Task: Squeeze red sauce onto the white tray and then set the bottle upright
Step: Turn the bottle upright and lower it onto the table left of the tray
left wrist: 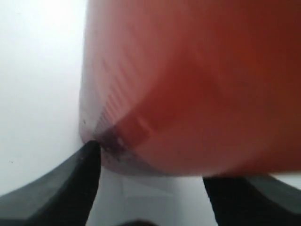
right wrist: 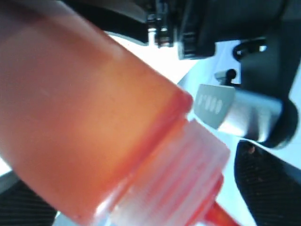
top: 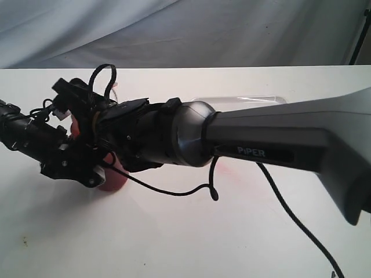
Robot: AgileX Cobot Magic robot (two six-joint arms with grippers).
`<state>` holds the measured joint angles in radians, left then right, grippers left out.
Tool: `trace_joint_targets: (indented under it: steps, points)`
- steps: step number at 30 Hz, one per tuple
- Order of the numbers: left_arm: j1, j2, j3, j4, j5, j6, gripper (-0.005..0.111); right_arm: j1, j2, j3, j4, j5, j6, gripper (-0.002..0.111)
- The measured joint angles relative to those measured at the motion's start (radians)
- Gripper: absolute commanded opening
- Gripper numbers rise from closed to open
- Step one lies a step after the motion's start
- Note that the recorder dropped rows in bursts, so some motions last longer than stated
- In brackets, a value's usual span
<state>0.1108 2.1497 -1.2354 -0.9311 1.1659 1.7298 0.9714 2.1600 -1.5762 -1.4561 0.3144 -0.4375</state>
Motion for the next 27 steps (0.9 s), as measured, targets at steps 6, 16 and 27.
trace_joint_targets:
  steps: [6,16,27]
  points:
    - [0.0,0.0,0.002,0.014,0.008,0.0,0.057,0.023,-0.01,-0.005,0.029,0.054,0.148,0.095]
    - [-0.006,0.0,0.005,0.008,0.028,0.008,0.057,0.028,-0.075,-0.001,0.214,0.11,0.22,0.095]
    - [-0.015,0.0,0.005,-0.036,0.029,-0.011,0.057,0.0,-0.14,-0.001,0.482,0.174,0.241,0.095]
